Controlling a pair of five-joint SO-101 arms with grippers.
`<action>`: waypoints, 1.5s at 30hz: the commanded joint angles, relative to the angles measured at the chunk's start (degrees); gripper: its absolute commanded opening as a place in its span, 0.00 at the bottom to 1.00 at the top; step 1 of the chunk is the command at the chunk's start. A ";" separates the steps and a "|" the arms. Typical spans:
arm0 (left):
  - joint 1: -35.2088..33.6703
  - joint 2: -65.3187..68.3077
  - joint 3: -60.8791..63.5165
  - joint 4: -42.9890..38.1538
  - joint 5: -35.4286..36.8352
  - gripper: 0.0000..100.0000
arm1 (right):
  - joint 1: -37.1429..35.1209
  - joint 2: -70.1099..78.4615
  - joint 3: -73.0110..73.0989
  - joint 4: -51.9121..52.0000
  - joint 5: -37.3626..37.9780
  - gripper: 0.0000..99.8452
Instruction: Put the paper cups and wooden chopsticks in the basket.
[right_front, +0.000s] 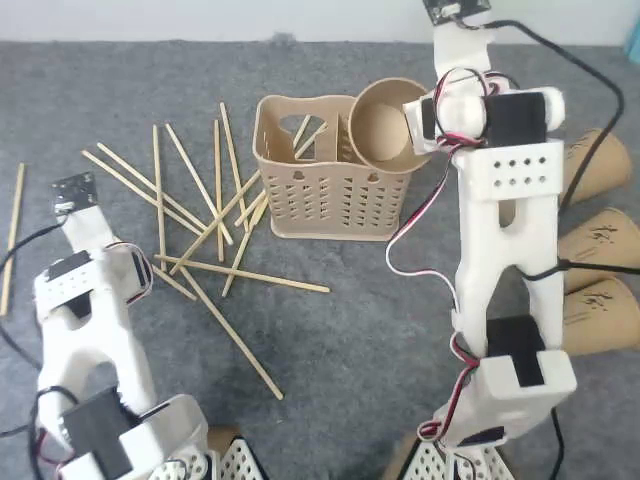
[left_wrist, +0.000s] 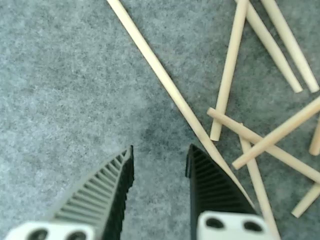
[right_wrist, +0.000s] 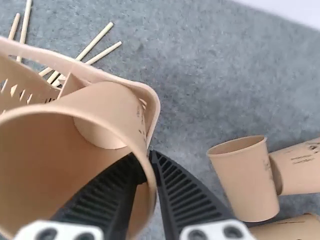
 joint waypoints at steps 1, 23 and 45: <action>-0.09 0.09 -2.15 0.26 -0.70 0.17 | 0.40 -1.45 -2.55 -2.51 -3.34 0.04; 0.00 0.09 -2.15 0.26 -0.70 0.17 | 5.49 -27.74 26.99 4.09 -1.23 0.00; -0.26 0.09 -2.15 0.35 -0.70 0.17 | 16.40 -36.62 102.42 -49.98 3.69 0.01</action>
